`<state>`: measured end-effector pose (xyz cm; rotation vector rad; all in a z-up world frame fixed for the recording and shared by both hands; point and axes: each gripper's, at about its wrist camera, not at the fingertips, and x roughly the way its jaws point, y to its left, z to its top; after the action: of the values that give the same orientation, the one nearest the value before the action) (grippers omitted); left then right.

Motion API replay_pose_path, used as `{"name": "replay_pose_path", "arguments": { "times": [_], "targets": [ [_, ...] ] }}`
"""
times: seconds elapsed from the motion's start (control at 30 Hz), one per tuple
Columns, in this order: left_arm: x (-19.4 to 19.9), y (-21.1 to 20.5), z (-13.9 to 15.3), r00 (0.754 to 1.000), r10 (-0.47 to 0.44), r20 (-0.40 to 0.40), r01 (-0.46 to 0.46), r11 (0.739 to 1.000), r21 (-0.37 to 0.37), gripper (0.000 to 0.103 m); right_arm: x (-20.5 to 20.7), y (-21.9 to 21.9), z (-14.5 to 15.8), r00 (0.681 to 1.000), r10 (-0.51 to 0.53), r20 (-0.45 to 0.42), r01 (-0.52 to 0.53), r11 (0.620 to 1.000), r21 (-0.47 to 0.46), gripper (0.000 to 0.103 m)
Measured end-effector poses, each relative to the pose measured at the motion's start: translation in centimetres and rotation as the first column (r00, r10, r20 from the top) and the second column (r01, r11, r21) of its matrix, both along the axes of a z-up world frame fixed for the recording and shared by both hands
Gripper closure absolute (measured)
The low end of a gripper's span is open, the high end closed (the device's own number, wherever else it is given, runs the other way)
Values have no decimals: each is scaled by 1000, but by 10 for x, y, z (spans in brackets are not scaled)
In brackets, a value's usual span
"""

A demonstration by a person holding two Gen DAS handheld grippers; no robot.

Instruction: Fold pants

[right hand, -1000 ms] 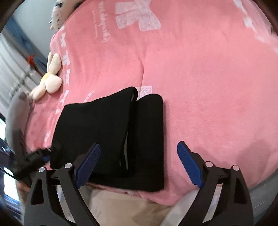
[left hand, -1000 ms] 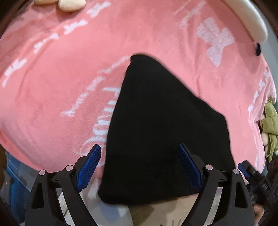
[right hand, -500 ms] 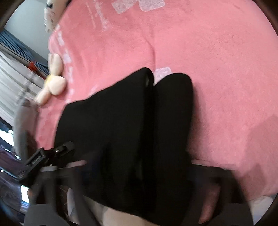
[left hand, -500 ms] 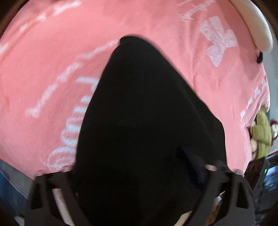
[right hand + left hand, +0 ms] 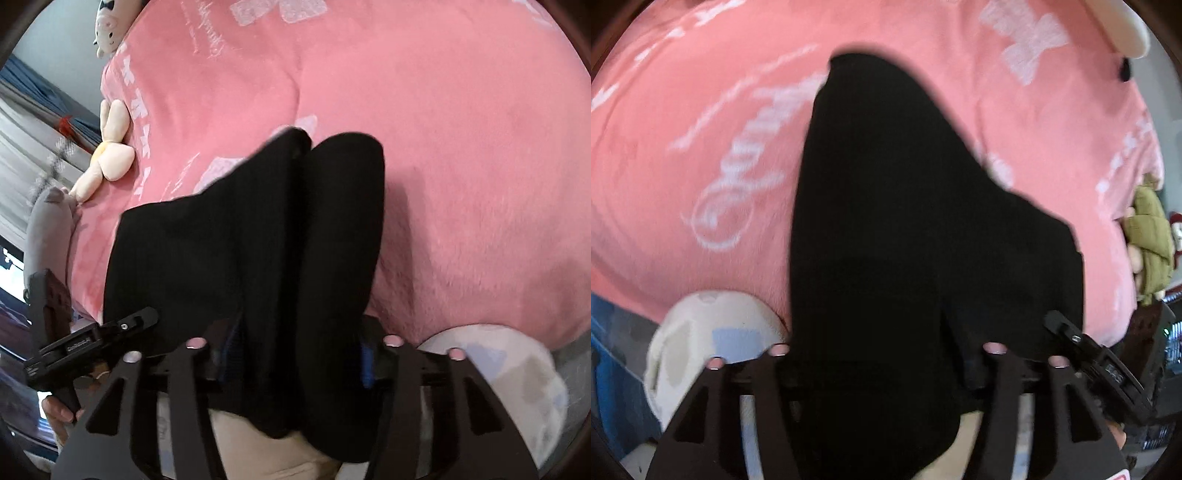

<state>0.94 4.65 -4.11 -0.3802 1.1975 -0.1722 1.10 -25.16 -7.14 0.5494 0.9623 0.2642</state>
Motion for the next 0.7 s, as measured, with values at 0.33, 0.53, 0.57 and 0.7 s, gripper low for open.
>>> {"name": "replay_pose_path", "arguments": {
  "times": [0.33, 0.53, 0.57, 0.7],
  "targets": [
    [14, -11, 0, 999, -1, 52, 1, 1000, 12, 55, 9, 11, -2, 999, 20, 27, -19, 999, -41, 58],
    [-6, -18, 39, 991, -60, 122, 49, 994, 96, 71, -16, 23, 29, 995, 26, 99, -20, 998, -64, 63],
    [-9, -18, 44, 989, -64, 131, 51, 994, 101, 71, -20, 25, 34, 994, 28, 105, -22, 998, -61, 63],
    [-23, -25, 66, 981, -95, 168, 71, 987, 142, 71, -40, 27, 52, 992, 39, 118, -33, 998, -52, 63]
  ]
}}
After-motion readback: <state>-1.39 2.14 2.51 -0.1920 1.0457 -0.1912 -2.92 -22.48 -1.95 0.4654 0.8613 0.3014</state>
